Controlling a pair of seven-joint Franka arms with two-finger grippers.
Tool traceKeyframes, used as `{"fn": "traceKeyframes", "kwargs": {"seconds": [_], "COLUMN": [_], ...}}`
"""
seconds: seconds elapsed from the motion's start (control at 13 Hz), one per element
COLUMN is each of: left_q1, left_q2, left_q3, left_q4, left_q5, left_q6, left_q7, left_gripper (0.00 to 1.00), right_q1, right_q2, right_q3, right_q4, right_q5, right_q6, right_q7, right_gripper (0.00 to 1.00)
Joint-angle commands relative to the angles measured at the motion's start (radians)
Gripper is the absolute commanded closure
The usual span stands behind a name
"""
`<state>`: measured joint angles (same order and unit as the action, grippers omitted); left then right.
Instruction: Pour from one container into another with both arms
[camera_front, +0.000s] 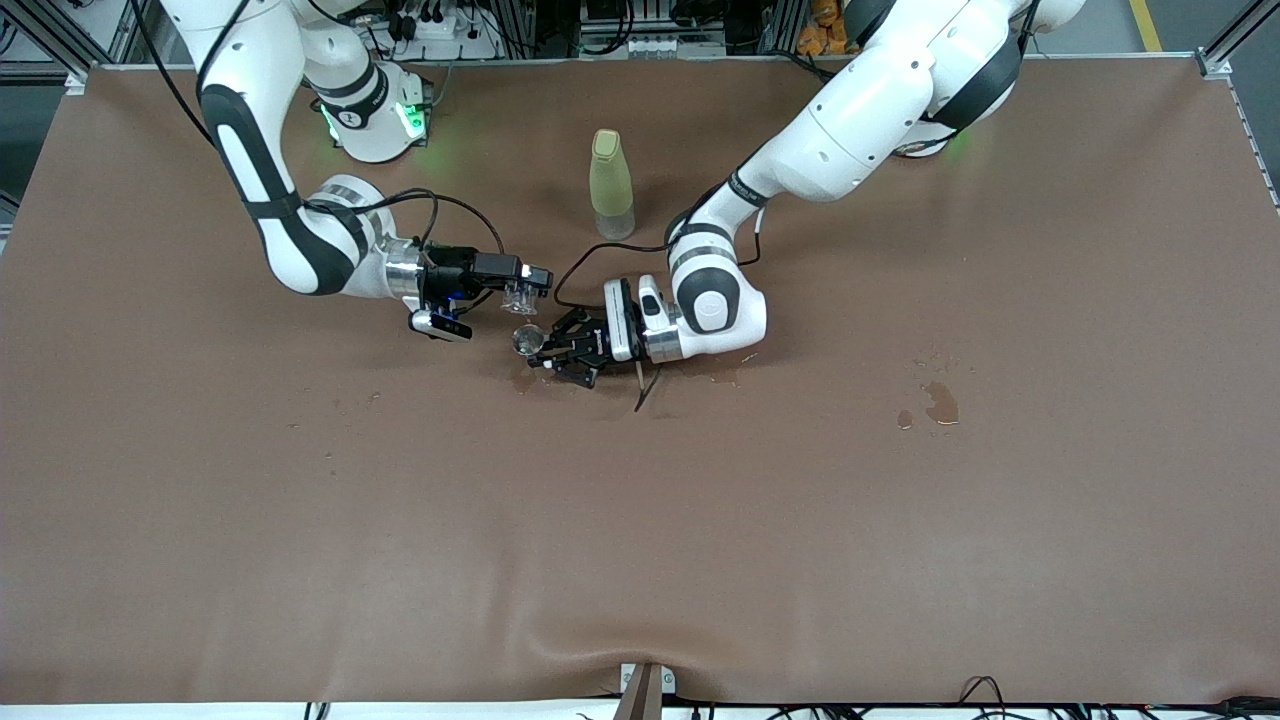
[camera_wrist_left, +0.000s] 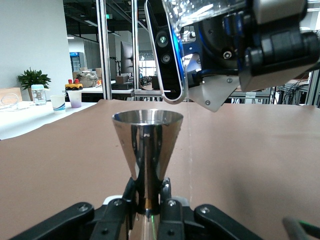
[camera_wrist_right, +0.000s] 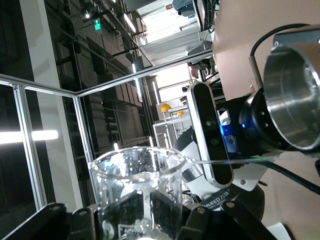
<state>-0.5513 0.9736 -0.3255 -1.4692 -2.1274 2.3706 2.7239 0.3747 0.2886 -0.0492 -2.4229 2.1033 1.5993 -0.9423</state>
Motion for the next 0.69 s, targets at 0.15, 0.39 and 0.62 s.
{"fn": "traceKeyframes", "kwargs": {"seconds": [0.15, 0.39, 0.62], "left_q1": [0.007, 0.010, 0.016], "left_q2": [-0.013, -0.015, -0.021], "left_q3": [-0.004, -0.004, -0.004], "left_q4": [-0.017, -0.026, -0.036], "left_q5": [-0.048, -0.048, -0.046], "left_q6": [-0.016, -0.016, -0.013], "left_q7": [0.074, 0.066, 0.062], "left_gripper": [1.00, 1.00, 1.00], "right_q1": [-0.014, -0.014, -0.022], "right_q2": [-0.032, -0.042, -0.046], "right_q3": [0.011, 0.006, 0.002], "right_q4": [-0.015, -0.005, 0.011], "right_q5": [0.021, 0.009, -0.012], "right_q6": [-0.004, -0.041, -0.044], "right_q7": [0.053, -0.024, -0.316], "right_gripper": [1.00, 1.00, 1.00]}}
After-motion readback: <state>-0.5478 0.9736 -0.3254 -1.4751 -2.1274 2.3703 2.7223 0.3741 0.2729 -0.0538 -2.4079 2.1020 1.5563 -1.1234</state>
